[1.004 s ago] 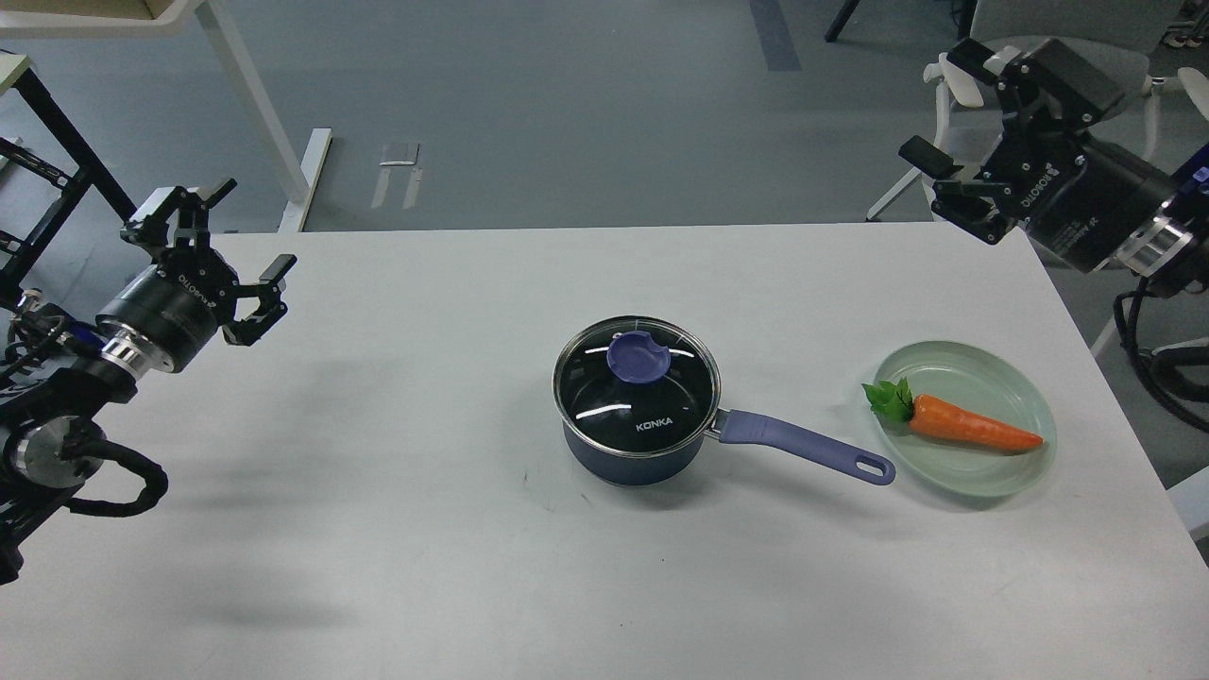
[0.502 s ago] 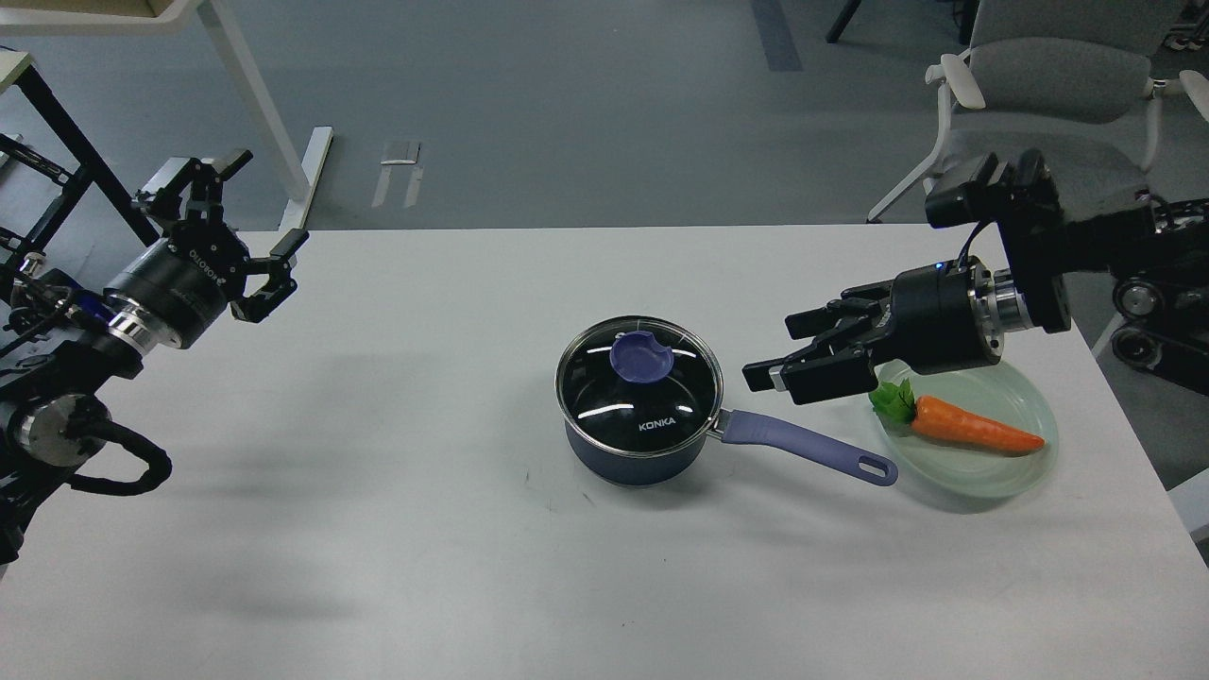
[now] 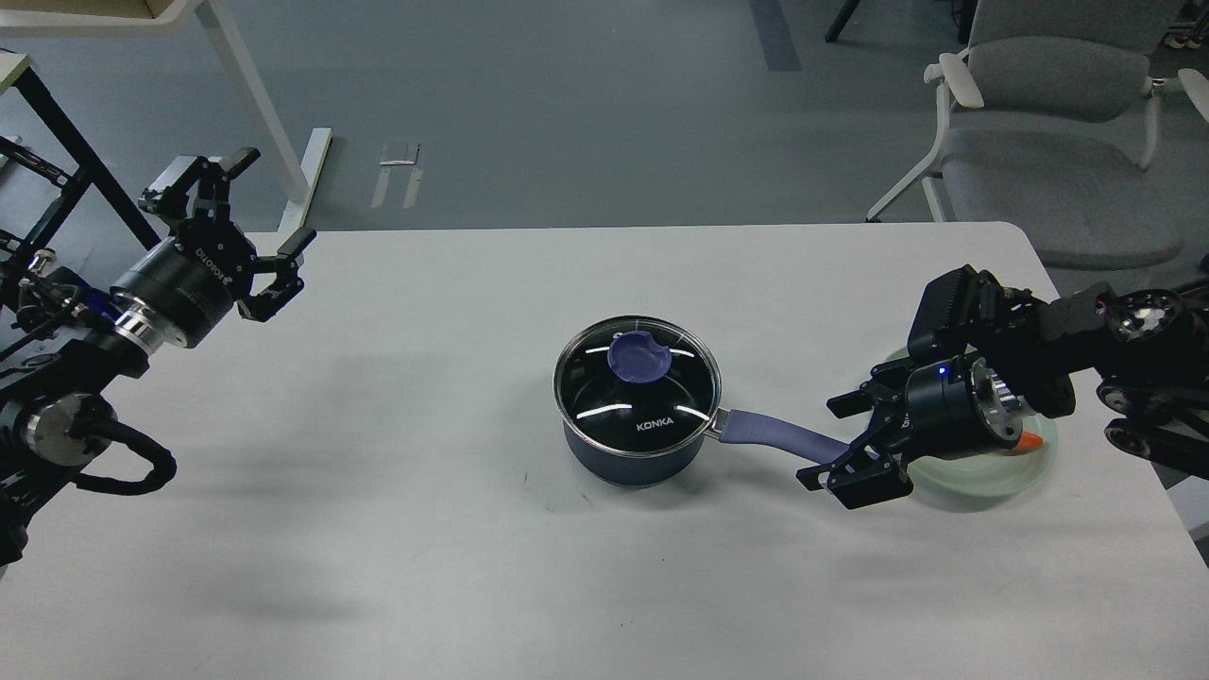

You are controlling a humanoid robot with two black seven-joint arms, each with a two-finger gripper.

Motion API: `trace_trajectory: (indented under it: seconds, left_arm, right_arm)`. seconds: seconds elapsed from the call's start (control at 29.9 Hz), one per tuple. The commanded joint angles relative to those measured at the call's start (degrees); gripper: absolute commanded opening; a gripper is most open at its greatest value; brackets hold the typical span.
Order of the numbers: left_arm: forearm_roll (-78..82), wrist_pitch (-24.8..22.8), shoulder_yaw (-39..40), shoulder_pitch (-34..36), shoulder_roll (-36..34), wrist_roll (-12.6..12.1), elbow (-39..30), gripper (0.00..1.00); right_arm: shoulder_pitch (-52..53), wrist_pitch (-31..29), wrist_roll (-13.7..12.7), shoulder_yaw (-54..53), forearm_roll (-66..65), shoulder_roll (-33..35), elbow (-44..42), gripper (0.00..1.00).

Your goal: Open pot lid

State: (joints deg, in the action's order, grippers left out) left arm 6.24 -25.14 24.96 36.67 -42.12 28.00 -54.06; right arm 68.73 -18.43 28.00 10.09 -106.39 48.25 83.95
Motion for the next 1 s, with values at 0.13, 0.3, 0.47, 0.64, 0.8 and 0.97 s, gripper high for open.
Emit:
trace_trajectory:
  seconds: [0.13,0.3,0.47,0.64,0.8,0.97]
  left_arm:
    - [0.0,0.0,0.09,-0.02,0.02,0.0,-0.08,0.99]
    - [0.0,0.09,0.09,-0.02,-0.15,0.0,-0.87,0.99]
    - [0.0,0.09,0.0,-0.02,-0.15,0.0,-1.66,0.99]
    - [0.09,0.09,0.0,0.07,-0.24,0.0,-1.92,0.99]
    - [2.27,0.09,0.09,0.15,-0.15,0.0,-2.01,0.99]
    - [11.85,0.18,0.17,1.03,0.02,0.0,-4.02,0.99]
  right_arm:
    - [-2.64,1.82,0.0,-0.07,-3.74,-1.32,-2.12,0.92]
    - [-2.64,1.82,0.0,-0.07,-3.74,-2.11,-2.65,0.72]
    - [-2.55,2.78,0.0,-0.07,-3.83,-2.46,-2.65,0.59]
    - [-2.29,3.22,0.0,-0.07,-3.83,-2.46,-2.65,0.48]
    - [-2.29,4.01,0.0,-0.07,-4.62,-2.46,-2.65,0.38]
    - [-2.2,4.01,0.0,-0.07,-4.97,-2.46,-2.65,0.3]
